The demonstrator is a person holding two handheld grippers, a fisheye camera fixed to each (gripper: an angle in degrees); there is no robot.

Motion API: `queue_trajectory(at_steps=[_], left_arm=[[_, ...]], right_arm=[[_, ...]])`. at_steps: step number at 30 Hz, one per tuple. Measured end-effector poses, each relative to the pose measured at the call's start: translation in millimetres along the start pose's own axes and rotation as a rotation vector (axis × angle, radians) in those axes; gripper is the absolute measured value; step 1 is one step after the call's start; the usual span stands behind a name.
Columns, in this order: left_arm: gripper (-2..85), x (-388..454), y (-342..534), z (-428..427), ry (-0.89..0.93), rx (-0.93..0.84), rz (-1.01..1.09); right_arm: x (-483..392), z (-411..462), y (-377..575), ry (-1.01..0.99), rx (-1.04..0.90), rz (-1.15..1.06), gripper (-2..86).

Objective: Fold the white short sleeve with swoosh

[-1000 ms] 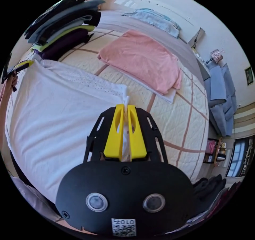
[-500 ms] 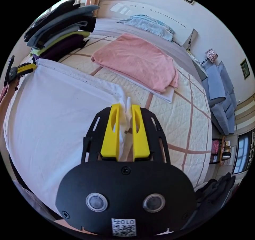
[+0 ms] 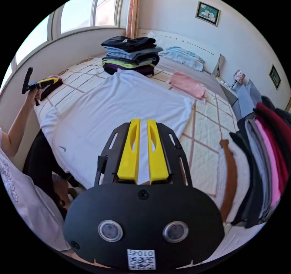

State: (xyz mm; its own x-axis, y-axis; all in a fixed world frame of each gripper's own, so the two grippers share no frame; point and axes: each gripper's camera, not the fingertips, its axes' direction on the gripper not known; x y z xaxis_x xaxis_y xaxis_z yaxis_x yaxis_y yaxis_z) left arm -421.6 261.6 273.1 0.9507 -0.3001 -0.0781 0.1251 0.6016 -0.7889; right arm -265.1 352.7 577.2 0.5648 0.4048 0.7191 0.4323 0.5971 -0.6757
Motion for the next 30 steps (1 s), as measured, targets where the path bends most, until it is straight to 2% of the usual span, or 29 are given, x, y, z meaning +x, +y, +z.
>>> queue_trajectory(at_steps=[3, 6, 10, 14, 19, 23, 26, 30], left_arm=[[5.5, -15, 91, -40, -0.078, -0.051, -0.118], [6.4, -42, 165, -52, -0.003, -0.065, -0.29], [6.9, -68, 227, -37, 0.076, -0.097, -0.417], [7.1, -85, 249, -17, 0.171, -0.144, -0.487], [5.6, -108, 274, -1, 0.358, -0.043, -0.626], [2.9, -109, 277, 10, 0.391, -0.056, -0.628], [1.2, -98, 276, 2, 0.348, -0.041, -0.604], [0.4, -70, 241, -21, 0.286, -0.037, -0.445]], right_arm=[[-47, -1, 75, -0.101, -0.018, 0.083, 3.6], [-74, -9, 124, -0.237, 0.065, 0.181, 3.4], [-95, -36, 133, -0.307, 0.159, 0.108, 3.5], [-99, -71, 127, -0.323, 0.246, 0.046, 3.7], [-100, -86, 139, -0.267, 0.254, 0.002, 3.7], [-93, -85, 157, -0.205, 0.216, -0.022, 3.7], [-79, -83, 169, -0.197, 0.211, -0.005, 3.7], [-57, -75, 178, -0.229, 0.215, 0.03, 3.7]])
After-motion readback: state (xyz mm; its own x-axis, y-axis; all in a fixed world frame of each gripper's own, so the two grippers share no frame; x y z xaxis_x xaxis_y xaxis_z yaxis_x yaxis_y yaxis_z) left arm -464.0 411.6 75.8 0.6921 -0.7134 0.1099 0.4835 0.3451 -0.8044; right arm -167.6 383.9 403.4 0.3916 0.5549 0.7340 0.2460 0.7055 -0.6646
